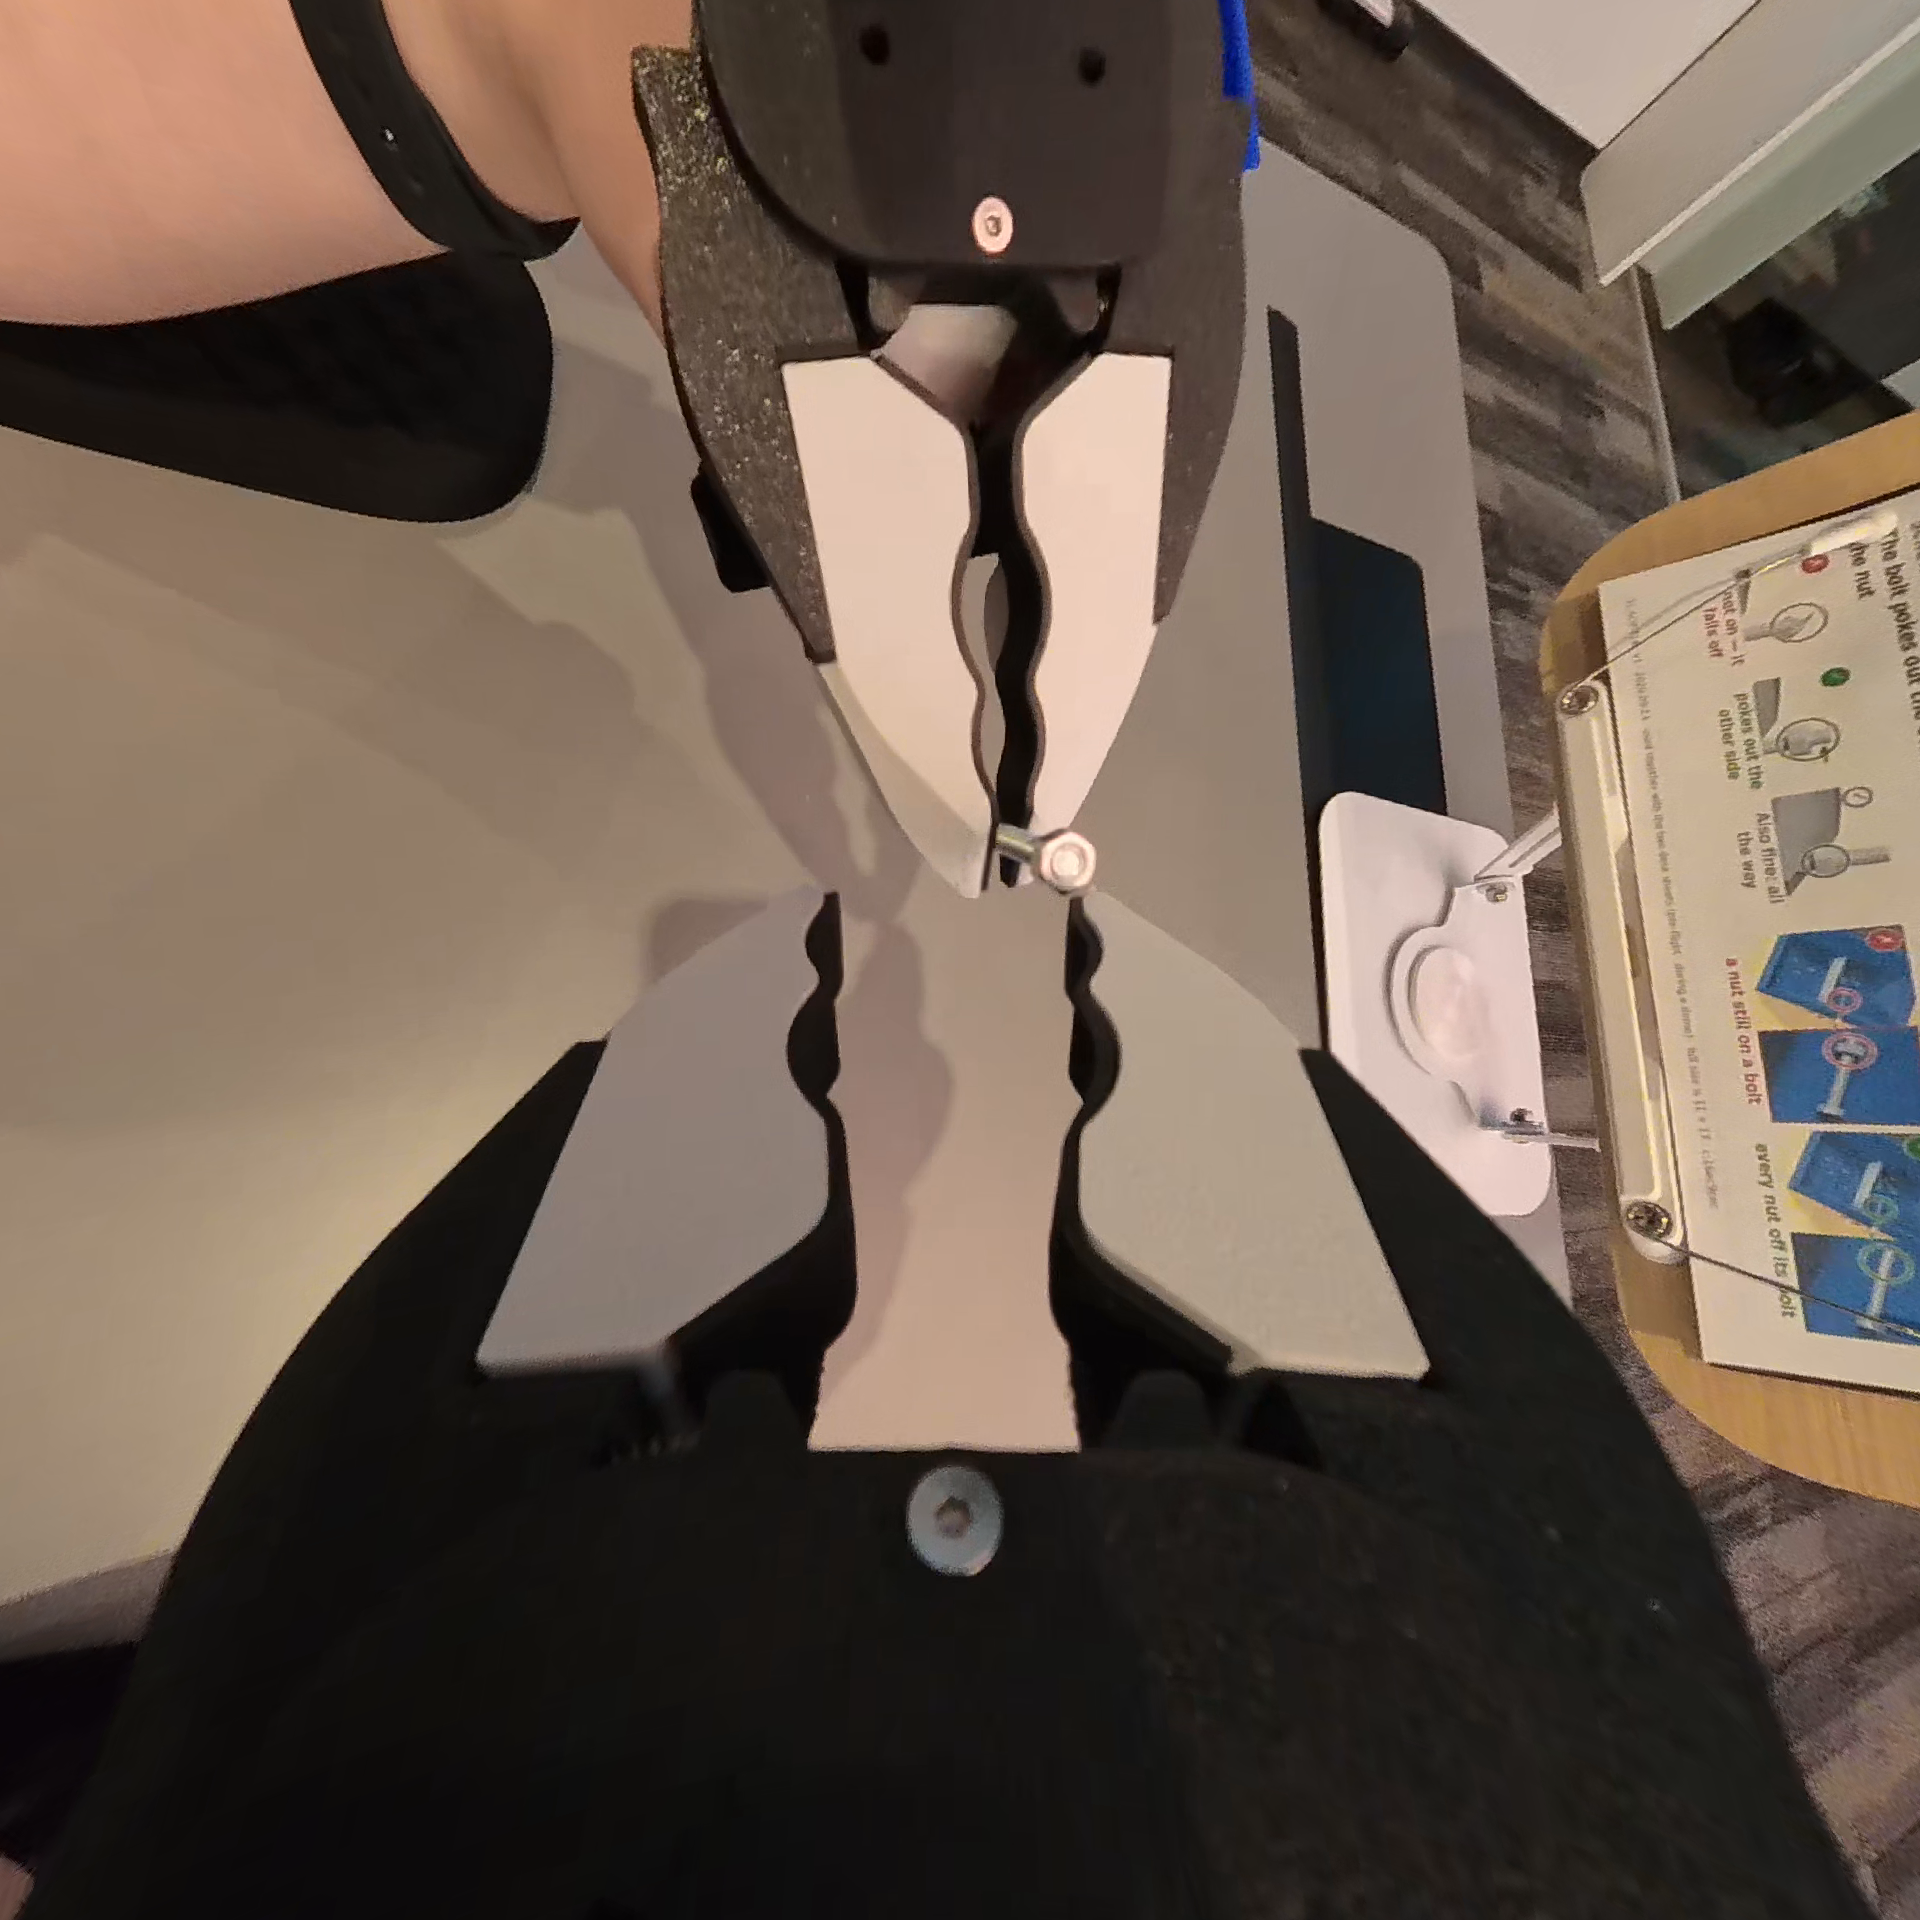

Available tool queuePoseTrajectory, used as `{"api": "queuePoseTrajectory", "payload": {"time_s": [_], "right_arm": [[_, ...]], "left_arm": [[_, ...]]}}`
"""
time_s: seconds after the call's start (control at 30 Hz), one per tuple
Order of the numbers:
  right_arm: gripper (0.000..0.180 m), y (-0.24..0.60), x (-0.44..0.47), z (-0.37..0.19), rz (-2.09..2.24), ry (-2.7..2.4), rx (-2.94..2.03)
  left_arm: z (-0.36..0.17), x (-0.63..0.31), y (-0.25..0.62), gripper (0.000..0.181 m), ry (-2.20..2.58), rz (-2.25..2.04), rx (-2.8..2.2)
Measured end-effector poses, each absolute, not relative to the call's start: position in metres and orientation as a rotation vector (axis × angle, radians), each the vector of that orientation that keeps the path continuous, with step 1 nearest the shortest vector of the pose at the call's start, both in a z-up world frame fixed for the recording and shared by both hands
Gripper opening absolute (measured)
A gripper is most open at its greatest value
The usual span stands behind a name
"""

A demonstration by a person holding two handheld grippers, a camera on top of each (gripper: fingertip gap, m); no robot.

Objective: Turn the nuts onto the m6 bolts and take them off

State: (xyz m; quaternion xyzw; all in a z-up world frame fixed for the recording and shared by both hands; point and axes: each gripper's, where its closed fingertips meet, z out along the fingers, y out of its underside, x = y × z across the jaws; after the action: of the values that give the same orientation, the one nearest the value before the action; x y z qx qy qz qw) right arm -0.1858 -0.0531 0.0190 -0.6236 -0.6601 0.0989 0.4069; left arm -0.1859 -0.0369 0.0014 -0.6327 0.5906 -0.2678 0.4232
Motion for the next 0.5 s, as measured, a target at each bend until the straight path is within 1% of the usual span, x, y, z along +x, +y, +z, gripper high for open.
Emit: {"api": "queuePoseTrajectory", "payload": {"time_s": [0.13, 0.37, 0.5], "right_arm": [[0.043, -0.053, -0.194, 0.03, 0.258, -1.626, -1.501], [0.042, -0.054, -0.184, 0.014, 0.204, -1.691, -1.592], [0.039, -0.055, -0.186, 0.021, 0.225, -1.668, -1.571]], "left_arm": [[-0.003, -0.183, -0.04, 0.005, 1.505, -0.663, -1.588], [-0.005, -0.184, -0.039, 0.005, 1.511, -0.65, -1.595], [-0.003, -0.185, -0.039, 0.005, 1.503, -0.669, -1.595]]}}
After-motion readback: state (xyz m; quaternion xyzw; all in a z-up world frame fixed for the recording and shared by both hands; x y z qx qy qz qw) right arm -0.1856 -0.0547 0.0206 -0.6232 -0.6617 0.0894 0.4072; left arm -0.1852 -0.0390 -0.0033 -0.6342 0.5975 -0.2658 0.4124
